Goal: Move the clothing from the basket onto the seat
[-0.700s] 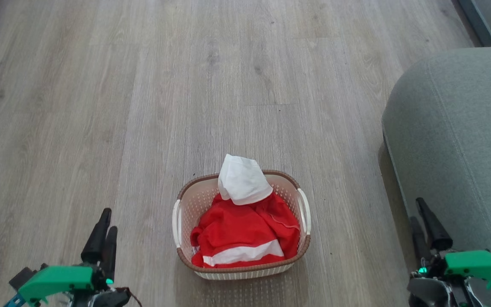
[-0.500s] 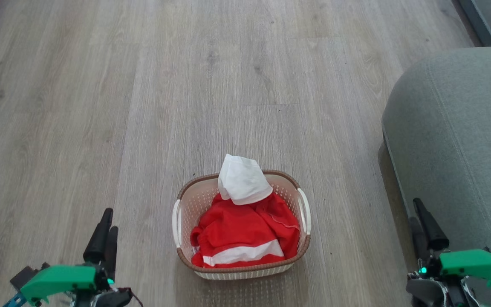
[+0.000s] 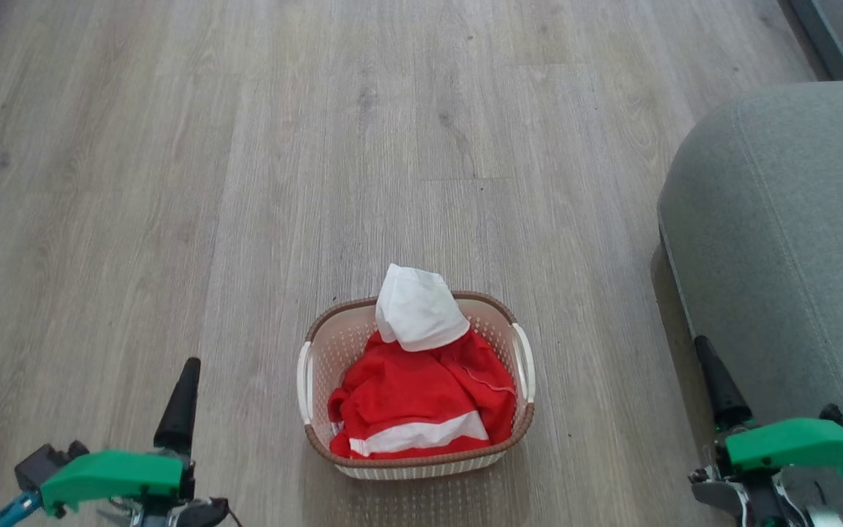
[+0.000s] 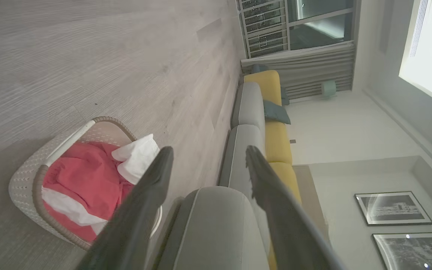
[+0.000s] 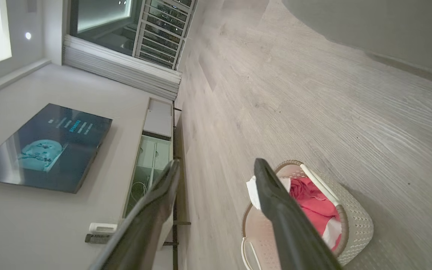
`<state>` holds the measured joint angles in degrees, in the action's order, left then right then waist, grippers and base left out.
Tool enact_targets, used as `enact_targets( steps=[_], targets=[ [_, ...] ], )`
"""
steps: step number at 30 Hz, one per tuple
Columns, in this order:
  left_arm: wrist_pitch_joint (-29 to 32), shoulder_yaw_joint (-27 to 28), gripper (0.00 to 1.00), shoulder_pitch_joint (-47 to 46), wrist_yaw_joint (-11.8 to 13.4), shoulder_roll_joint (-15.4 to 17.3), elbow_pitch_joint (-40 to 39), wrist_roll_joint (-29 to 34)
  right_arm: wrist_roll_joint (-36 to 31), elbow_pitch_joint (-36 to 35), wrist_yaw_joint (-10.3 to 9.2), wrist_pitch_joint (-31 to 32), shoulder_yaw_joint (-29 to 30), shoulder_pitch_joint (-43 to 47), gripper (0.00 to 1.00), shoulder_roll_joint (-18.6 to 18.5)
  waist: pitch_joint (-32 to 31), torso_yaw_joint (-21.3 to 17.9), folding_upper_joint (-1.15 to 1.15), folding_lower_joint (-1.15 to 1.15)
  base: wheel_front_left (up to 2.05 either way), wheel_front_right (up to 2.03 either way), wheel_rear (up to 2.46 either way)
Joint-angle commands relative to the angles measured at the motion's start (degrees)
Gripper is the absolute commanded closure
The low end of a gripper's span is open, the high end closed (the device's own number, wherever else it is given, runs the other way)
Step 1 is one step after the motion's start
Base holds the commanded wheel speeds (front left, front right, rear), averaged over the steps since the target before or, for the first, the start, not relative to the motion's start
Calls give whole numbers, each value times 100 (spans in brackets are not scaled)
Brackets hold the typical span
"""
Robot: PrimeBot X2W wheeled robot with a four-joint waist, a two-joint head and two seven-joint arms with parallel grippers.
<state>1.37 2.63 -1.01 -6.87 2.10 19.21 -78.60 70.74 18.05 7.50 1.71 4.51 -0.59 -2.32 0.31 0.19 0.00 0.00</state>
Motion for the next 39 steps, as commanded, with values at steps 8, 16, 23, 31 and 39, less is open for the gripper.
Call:
enact_targets(
  steps=[8,16,23,31,39],
  targets=[
    [-170,49,0,-294,15,40,-353,915,-904,-290,0,-186,-189,-366,0,-145,5,-2,0,0,0,0,0],
    [-304,-12,0,-276,79,44,-524,1653,-1551,-290,0,-322,-350,-425,0,-210,4,3,0,0,0,0,0],
    [-422,-57,0,-266,124,47,-627,2249,-2093,-257,0,-441,-551,-504,0,-298,7,0,0,0,0,0,0],
    [-556,-97,0,-267,143,50,-658,2856,-2695,-242,0,-577,-738,-563,0,-360,9,-2,0,0,0,0,0],
    [-689,-117,0,-252,169,53,-693,3436,-3257,-232,-1,-712,-892,-582,0,-396,-4,2,0,0,0,0,0]
  ],
)
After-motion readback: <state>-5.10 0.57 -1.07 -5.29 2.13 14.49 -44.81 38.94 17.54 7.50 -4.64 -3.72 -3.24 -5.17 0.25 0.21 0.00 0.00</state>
